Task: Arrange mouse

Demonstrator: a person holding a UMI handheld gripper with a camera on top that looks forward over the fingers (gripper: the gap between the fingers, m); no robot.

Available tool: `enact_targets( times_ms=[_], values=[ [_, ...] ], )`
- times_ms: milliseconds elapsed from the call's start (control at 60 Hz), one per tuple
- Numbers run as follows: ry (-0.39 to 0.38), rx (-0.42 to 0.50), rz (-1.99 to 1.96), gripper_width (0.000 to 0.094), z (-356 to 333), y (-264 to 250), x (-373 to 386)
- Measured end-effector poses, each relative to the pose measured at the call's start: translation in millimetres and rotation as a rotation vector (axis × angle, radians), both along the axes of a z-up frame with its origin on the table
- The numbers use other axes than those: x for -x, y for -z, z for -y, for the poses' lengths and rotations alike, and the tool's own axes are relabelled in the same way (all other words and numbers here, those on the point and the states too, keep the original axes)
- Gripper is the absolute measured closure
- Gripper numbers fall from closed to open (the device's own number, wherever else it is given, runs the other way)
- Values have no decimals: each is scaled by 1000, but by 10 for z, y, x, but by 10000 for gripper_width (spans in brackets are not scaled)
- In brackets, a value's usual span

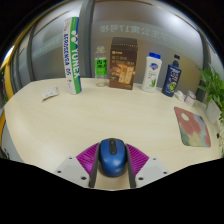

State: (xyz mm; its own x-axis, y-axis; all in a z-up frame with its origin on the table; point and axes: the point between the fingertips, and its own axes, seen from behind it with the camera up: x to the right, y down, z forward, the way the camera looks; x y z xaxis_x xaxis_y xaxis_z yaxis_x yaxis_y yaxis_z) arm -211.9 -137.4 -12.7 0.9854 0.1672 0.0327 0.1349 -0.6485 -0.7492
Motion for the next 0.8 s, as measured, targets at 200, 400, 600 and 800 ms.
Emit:
enact_targets(
  times_ms=[200,400,600,800],
  values=[
    [-51,-3,-56,571,-115,-238,48],
    [-11,-236,-135,570,-785,-1615,-593],
    [217,-264,-71,573,-1406,-1625,-2463],
    [310,-65,0,573,-1364,-470,-3470]
  ],
)
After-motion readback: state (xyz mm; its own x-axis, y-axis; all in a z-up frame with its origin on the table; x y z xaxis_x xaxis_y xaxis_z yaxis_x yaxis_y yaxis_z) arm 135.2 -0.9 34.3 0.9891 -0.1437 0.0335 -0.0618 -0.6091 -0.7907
